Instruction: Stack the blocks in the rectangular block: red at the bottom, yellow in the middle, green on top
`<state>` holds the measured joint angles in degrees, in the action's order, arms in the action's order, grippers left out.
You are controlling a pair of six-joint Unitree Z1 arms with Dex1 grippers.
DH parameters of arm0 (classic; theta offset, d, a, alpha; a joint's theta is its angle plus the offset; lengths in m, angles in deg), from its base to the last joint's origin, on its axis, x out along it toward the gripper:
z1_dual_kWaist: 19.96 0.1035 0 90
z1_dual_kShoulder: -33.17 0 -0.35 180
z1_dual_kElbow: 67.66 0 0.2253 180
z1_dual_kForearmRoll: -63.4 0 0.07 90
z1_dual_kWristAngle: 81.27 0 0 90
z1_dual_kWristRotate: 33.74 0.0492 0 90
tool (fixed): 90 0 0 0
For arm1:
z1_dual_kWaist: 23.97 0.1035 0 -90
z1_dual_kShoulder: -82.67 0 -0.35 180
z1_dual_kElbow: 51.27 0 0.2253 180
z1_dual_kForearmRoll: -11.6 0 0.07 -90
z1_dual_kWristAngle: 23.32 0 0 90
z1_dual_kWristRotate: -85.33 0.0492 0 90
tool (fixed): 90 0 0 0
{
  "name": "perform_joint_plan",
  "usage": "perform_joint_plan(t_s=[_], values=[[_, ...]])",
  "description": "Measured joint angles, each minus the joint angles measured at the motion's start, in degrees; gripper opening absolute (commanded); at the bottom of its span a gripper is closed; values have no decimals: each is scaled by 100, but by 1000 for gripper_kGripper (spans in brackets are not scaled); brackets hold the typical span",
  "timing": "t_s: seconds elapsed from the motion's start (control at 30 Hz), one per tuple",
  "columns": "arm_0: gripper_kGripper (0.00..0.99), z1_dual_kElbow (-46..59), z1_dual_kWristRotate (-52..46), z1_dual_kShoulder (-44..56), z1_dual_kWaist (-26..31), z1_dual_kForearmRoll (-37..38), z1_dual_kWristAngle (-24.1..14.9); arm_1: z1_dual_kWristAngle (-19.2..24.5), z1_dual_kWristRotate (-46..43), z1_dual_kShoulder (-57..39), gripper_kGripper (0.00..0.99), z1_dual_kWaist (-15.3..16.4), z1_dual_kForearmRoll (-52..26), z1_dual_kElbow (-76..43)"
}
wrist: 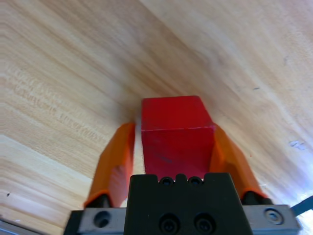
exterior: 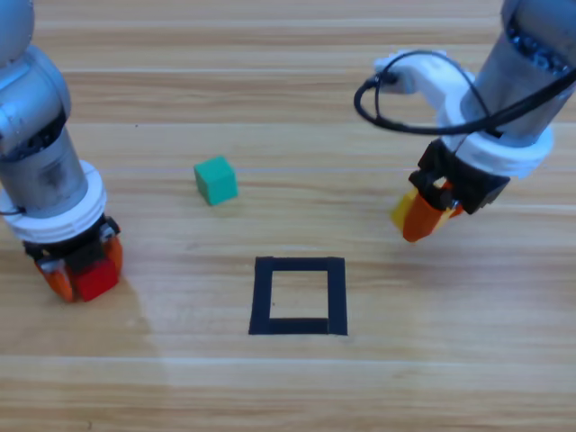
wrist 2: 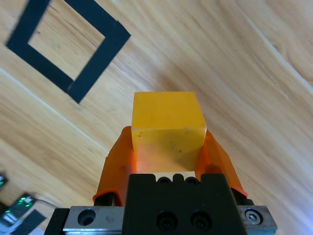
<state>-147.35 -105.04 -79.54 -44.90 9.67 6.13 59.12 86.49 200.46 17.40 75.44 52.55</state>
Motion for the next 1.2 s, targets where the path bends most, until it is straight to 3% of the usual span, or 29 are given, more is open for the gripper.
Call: perform_joint_plan(t_s=[0.17, 0.23, 0.53, 0.87, 1.07, 1.2], values=[[135, 19, 368, 18, 14, 0, 31, -95, 624, -130, 0, -7, 0, -76], [63, 10, 771, 28, 15, 0, 75, -5, 876, -130, 0, -9, 2, -127], [38, -713, 3108, 268, -253, -126, 520, 521, 2186, -152, 0, -23, 10, -186], [38, -1157, 3279, -209, -1519, -281, 530, 835, 2574, -154, 0, -29, 308, -111], [38, -1444, 2993, -381, -1857, -307, 530, 829, 2588, -154, 0, -29, 642, 194], [40, -2023, 2794, -680, -1933, -750, 527, 812, 2600, -154, 0, -30, 643, 194]])
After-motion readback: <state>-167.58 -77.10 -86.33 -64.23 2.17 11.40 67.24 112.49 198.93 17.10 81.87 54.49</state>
